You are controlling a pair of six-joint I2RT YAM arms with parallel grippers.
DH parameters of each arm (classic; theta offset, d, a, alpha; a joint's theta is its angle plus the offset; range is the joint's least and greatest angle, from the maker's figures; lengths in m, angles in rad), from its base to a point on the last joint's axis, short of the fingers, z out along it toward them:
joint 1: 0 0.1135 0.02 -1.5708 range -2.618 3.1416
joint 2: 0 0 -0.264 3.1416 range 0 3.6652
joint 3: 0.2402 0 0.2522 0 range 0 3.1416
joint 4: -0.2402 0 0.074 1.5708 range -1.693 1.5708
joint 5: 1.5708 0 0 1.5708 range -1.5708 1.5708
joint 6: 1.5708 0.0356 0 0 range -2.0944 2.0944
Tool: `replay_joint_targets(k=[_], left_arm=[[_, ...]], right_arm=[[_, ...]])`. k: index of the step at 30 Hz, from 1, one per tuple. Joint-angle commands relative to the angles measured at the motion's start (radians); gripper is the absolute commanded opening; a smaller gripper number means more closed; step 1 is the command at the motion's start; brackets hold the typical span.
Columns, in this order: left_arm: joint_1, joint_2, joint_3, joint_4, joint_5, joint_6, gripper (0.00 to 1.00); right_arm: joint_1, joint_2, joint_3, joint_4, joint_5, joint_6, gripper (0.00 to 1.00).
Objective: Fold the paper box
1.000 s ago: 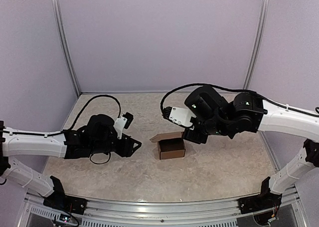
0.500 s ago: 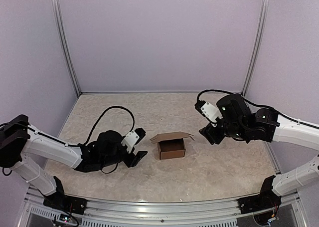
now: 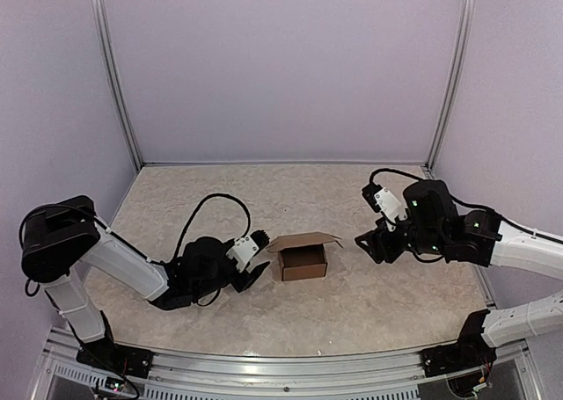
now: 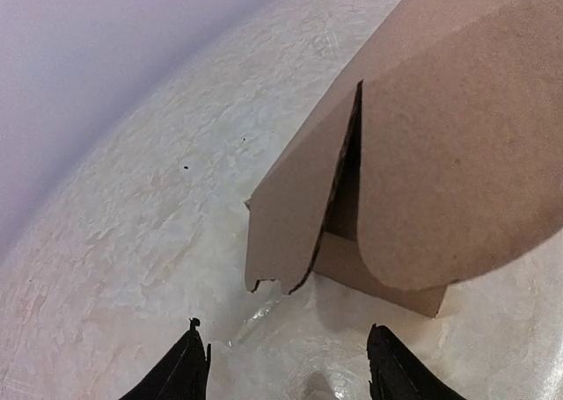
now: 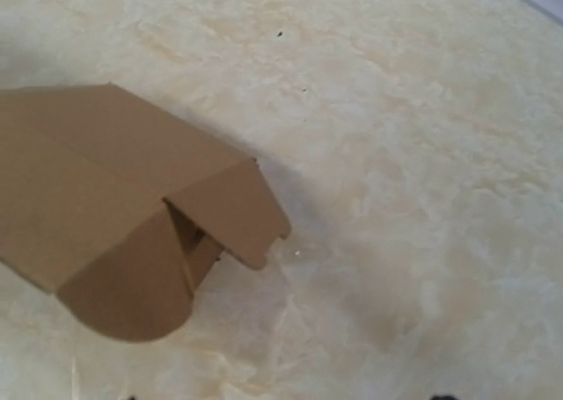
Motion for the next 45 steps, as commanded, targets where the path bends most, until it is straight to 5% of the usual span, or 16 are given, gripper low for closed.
replay_joint_targets(k=[1, 45], left_arm=[[-0.007, 0.040, 0.042, 0.092, -0.037, 0.055, 0.59], [-0.015, 0.024, 0.100, -0.001, 0.002, 0.082, 0.04]], right_arm=[[-0.012, -0.031, -0.036, 0.035, -0.039, 0.032, 0.70], [-0.030, 0.008, -0.124, 0.102, -0.054, 0.112, 0.70]])
